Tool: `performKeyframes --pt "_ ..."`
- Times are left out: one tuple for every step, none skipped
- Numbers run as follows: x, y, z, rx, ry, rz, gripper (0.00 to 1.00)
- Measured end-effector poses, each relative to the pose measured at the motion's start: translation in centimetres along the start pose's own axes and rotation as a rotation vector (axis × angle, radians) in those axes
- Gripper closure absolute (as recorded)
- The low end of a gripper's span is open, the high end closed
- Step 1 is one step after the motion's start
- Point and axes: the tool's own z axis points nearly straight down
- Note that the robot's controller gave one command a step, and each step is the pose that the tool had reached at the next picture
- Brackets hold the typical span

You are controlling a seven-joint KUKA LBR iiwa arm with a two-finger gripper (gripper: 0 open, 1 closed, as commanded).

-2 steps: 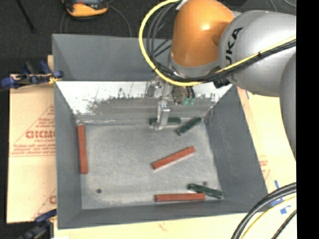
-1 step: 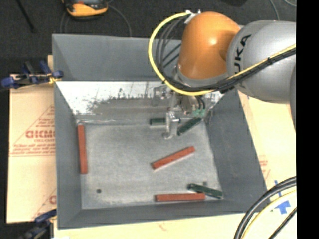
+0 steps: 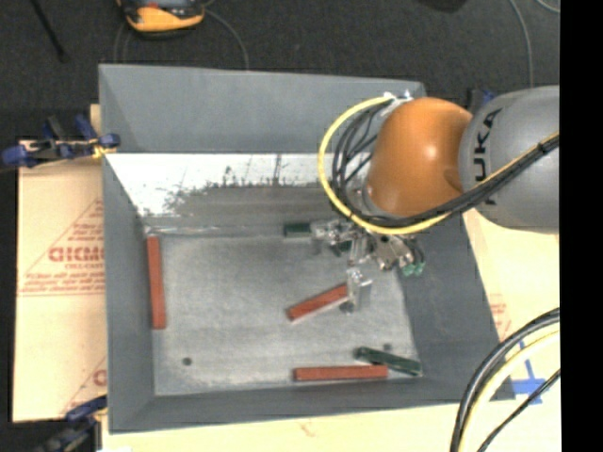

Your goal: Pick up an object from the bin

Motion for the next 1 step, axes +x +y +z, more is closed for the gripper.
performKeyframes --pt "-1.91 -1.12 8.12 -0.002 0.001 -0.035 1.0"
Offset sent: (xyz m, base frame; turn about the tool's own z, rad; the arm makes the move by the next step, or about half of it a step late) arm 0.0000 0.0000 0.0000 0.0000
